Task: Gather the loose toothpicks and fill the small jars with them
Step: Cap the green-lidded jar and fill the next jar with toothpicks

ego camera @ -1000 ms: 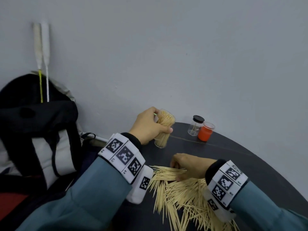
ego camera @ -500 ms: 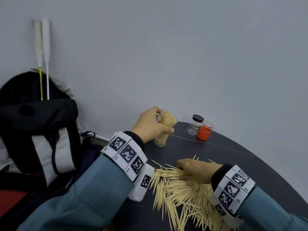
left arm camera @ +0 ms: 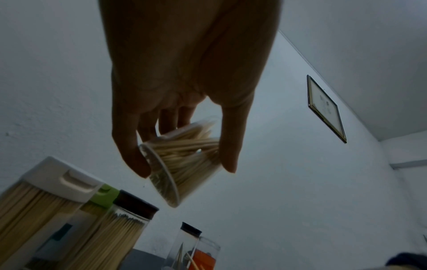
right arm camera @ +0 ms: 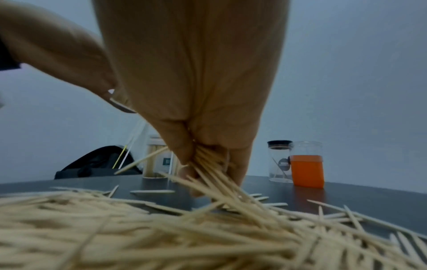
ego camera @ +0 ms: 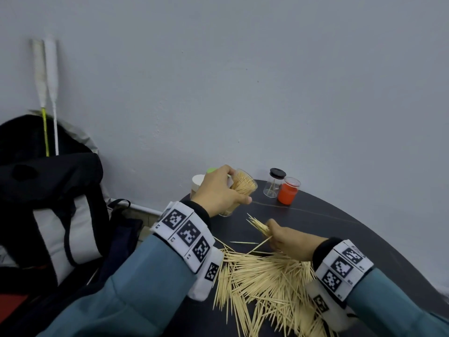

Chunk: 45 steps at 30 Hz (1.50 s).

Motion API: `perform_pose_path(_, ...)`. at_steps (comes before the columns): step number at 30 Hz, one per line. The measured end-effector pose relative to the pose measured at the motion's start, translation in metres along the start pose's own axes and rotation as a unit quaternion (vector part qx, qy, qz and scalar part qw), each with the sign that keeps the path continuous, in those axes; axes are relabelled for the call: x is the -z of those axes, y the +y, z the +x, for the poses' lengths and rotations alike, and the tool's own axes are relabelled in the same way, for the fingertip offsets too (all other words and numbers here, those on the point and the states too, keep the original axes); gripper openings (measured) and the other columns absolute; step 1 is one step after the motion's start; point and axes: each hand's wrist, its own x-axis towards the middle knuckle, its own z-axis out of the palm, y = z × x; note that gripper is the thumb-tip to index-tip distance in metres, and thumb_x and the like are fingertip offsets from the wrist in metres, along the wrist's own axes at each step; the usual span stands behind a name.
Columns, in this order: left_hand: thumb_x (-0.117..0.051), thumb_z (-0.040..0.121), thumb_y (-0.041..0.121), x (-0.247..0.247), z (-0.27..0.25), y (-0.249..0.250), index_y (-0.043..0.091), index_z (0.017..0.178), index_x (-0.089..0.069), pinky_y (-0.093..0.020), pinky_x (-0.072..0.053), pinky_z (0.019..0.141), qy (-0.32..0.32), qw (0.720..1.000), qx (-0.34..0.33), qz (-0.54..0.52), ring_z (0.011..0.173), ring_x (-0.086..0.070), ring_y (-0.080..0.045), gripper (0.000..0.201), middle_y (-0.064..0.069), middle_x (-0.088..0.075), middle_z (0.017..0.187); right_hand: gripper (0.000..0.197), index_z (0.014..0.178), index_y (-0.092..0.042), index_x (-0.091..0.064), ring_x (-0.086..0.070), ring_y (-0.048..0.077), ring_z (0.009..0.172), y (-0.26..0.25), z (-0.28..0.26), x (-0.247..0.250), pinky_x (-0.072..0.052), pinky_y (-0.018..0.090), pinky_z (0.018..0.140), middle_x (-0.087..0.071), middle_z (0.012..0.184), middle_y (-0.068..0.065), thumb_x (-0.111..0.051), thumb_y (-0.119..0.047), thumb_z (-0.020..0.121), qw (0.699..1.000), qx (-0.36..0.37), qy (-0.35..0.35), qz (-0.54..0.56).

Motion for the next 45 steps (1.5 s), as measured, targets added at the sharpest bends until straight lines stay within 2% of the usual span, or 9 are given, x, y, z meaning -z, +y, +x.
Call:
perform_pose_path(4, -0.080, 0.073, 0.020, -0.007, 0.000, 0.003, 0.011, 0.122, -0.046, -0.022, -0.041, 0.070, -0.014, 1.000, -0.003, -0.002, 0.103, -0.048, -0.017, 0.060, -0.004, -0.051, 0.116, 0.005, 0.097, -0.011, -0.032, -0.041, 0.010, 0.071, 0.012, -0.002, 0.003, -0.037, 0.023, 0.070, -0.043, 0.079, -0.004, -0.035, -0.007, 0.097, 0.998, 0.002, 0.029, 0.049)
perform_pose_path(11, -0.081, 0.072, 0.021, -0.019, 0.002, 0.005, 0.010, 0.121, -0.048, -0.023, -0.036, 0.081, -0.017, 1.000, -0.011, 0.015, 0.099, -0.046, -0.012, 0.060, 0.002, -0.050, 0.108, 0.010, 0.098, -0.012, -0.043, -0.043, 0.014, 0.080, 0.028, 0.001, 0.001, -0.040, 0.029, 0.076, -0.046, 0.086, 0.002, -0.033, -0.009, 0.098, 0.993, -0.013, 0.038, 0.111)
perform_pose_path(17, -0.080, 0.072, 0.024, -0.026, 0.002, 0.006, 0.014, 0.122, -0.048, -0.028, -0.042, 0.088, -0.036, 0.999, -0.005, 0.029, 0.108, -0.051, -0.016, 0.061, -0.002, -0.055, 0.121, 0.021, 0.083, -0.018, -0.041, -0.041, 0.009, 0.065, 0.031, 0.000, 0.005, -0.037, 0.020, 0.061, -0.044, 0.073, -0.003, -0.031, -0.009, 0.099, 0.980, -0.022, 0.063, 0.186)
perform_pose_path(22, -0.082, 0.070, 0.023, -0.030, 0.004, 0.005, 0.014, 0.117, -0.050, -0.032, -0.046, 0.090, -0.038, 0.999, -0.009, 0.023, 0.106, -0.055, -0.017, 0.058, -0.002, -0.059, 0.116, 0.021, 0.082, -0.016, -0.041, -0.043, 0.009, 0.059, 0.032, 0.004, 0.025, -0.040, 0.019, 0.056, -0.044, 0.070, -0.002, -0.032, -0.016, 0.102, 0.940, -0.026, 0.078, 0.331)
perform_pose_path(29, -0.083, 0.068, 0.023, -0.035, 0.007, 0.000, 0.017, 0.110, -0.049, -0.035, -0.046, 0.093, -0.049, 0.999, -0.020, 0.014, 0.104, -0.056, -0.018, 0.053, -0.001, -0.061, 0.111, 0.023, 0.084, -0.014, -0.039, -0.037, 0.000, 0.042, 0.029, 0.016, 0.058, -0.033, 0.012, 0.044, -0.036, 0.064, -0.002, -0.026, -0.009, 0.102, 0.820, 0.064, 0.187, 0.537)
perform_pose_path(34, -0.082, 0.069, 0.018, -0.040, 0.009, -0.002, 0.020, 0.102, -0.049, -0.008, -0.042, 0.062, -0.060, 0.998, -0.036, 0.001, 0.089, -0.054, -0.007, 0.047, 0.004, -0.058, 0.104, 0.024, 0.083, -0.014, -0.039, -0.037, 0.004, 0.046, 0.017, 0.012, 0.063, -0.035, 0.015, 0.047, -0.037, 0.063, -0.003, -0.025, -0.010, 0.103, 0.725, 0.132, 0.278, 0.616)
perform_pose_path(39, -0.082, 0.070, 0.021, -0.047, 0.010, 0.000, 0.021, 0.100, -0.048, -0.006, -0.038, 0.055, -0.074, 0.996, -0.043, 0.009, 0.078, -0.049, 0.002, 0.045, 0.012, -0.054, 0.092, 0.025, 0.084, -0.015, -0.040, -0.041, 0.004, 0.048, 0.002, 0.005, 0.070, -0.038, 0.015, 0.052, -0.043, 0.055, -0.010, -0.024, -0.009, 0.103, 0.615, 0.214, 0.321, 0.688)
perform_pose_path(42, -0.082, 0.070, 0.023, -0.052, 0.011, 0.000, 0.021, 0.103, -0.050, -0.015, -0.039, 0.069, -0.076, 0.996, -0.038, 0.010, 0.091, -0.054, -0.006, 0.046, 0.007, -0.059, 0.102, 0.025, 0.085, -0.013, -0.041, -0.048, 0.007, 0.051, -0.003, 0.007, 0.066, -0.042, 0.018, 0.055, -0.046, 0.059, -0.006, -0.023, -0.008, 0.102, 0.618, 0.240, 0.308, 0.682)
perform_pose_path(45, -0.082, 0.069, 0.025, -0.054, 0.012, 0.000, 0.018, 0.106, -0.052, -0.024, -0.040, 0.077, -0.063, 0.997, -0.036, -0.005, 0.097, -0.056, -0.012, 0.048, 0.002, -0.061, 0.106, 0.024, 0.088, -0.014, -0.044, -0.067, 0.014, 0.075, -0.002, 0.010, 0.056, -0.052, 0.024, 0.069, -0.064, 0.075, 0.002, -0.025, -0.013, 0.103, 0.679, 0.244, 0.257, 0.642)
